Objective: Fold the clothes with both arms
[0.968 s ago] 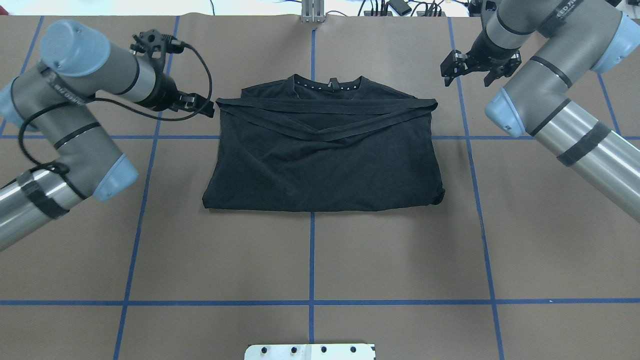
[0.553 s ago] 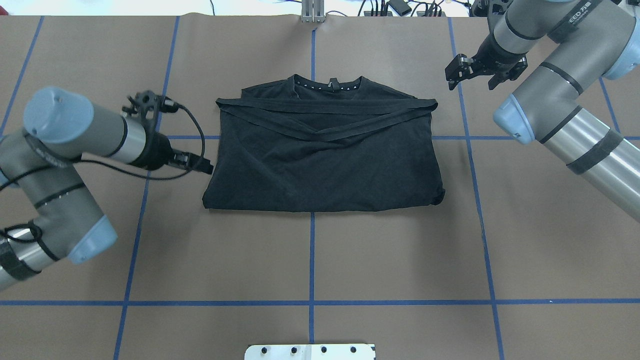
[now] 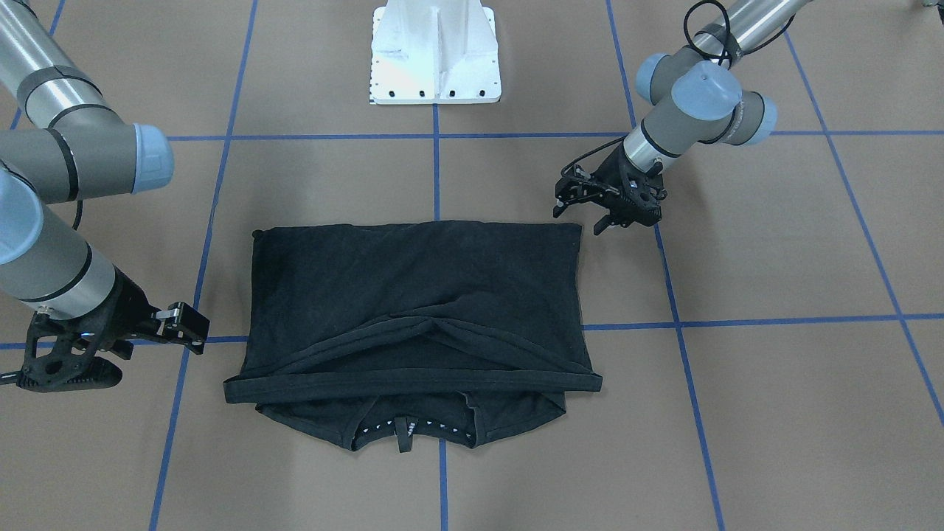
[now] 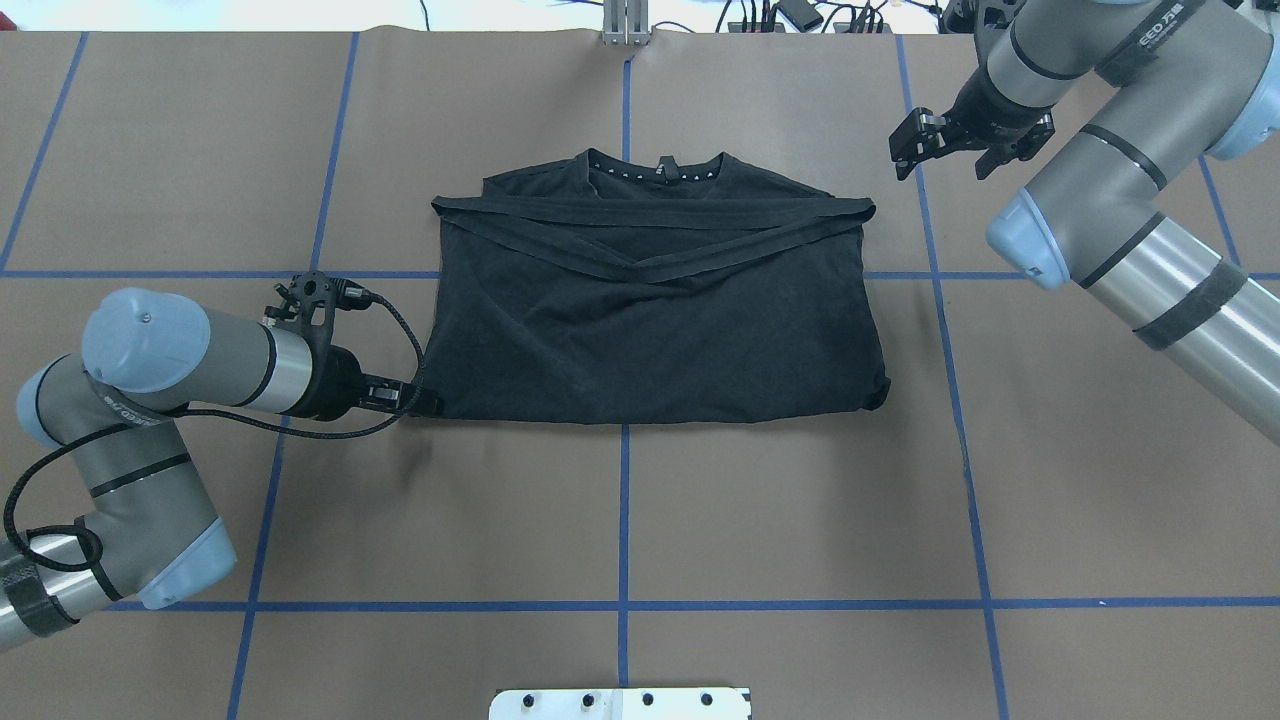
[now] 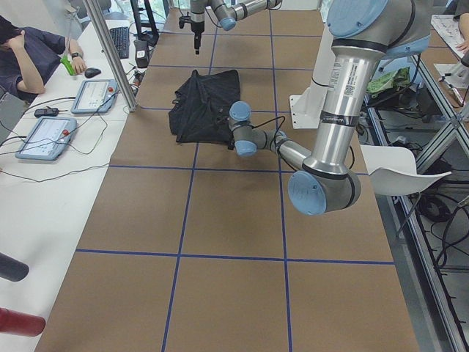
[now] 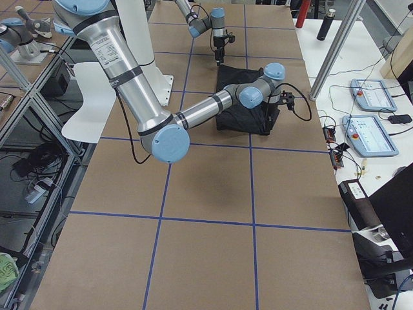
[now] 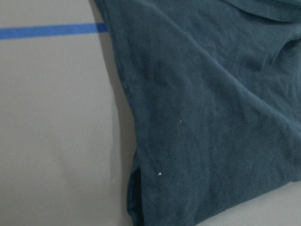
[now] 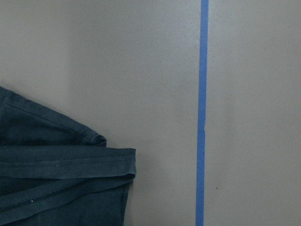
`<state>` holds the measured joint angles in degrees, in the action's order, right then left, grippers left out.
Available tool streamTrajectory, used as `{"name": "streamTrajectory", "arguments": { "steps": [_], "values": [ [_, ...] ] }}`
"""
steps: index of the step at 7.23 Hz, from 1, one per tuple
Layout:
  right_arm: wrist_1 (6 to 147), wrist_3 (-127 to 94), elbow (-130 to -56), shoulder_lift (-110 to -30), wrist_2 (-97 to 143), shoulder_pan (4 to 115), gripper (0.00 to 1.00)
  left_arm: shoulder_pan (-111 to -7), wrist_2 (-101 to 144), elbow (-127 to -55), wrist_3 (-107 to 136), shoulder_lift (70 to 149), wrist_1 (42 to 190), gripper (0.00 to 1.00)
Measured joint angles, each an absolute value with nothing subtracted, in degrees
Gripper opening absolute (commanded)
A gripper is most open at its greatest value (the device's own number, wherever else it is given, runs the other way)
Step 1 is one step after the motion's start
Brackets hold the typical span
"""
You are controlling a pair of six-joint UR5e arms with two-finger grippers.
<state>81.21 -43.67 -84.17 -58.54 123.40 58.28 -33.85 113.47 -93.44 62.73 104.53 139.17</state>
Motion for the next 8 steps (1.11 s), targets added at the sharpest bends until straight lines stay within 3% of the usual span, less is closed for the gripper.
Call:
{"name": "streamTrajectory", "arguments": {
  "steps": [2, 4, 8],
  "values": [
    [81.2, -43.8, -84.4, -58.5, 123.3, 58.3, 0.99, -33.7, 113.2, -93.1, 63.0, 104.9, 139.4, 0.37],
    [81.2, -44.0, -84.6, -58.5, 123.3, 58.3, 0.99, -33.7, 113.1, -93.0, 63.0, 105.0, 139.4, 0.00],
    [81.2, -44.3, -84.7, -58.4, 123.3, 58.3, 0.99, -34.2, 113.6, -93.8, 62.7, 104.6, 139.0, 0.00]
  ]
}}
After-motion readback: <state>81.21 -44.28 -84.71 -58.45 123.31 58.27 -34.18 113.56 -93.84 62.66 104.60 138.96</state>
